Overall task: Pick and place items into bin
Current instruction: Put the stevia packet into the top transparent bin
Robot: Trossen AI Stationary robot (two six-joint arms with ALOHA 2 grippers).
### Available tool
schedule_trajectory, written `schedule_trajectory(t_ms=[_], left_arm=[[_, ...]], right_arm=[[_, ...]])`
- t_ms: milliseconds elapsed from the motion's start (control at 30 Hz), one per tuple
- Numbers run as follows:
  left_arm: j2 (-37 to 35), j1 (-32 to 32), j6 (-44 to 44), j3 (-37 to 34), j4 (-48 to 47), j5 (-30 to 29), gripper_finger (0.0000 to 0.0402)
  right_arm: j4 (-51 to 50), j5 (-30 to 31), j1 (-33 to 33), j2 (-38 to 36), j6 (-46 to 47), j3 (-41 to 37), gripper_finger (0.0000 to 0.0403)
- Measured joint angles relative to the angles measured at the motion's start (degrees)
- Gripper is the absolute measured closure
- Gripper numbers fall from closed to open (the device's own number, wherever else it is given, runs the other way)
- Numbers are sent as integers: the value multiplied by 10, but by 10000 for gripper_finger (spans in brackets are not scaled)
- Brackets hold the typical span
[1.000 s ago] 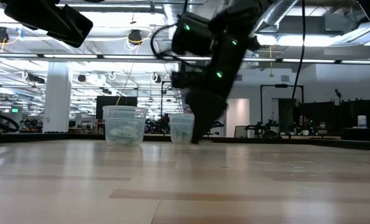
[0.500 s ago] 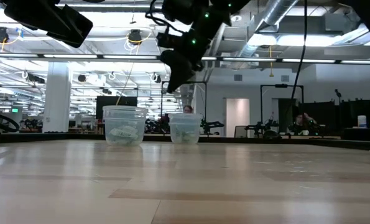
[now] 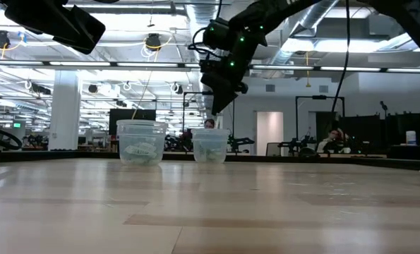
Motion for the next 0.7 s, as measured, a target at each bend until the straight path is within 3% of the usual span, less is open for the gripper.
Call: schedule_trajectory(t_ms=[700], left_arm=[[0, 0, 11, 0, 0, 0, 303]], right_arm=[[45, -1, -7, 0, -16, 0, 350]])
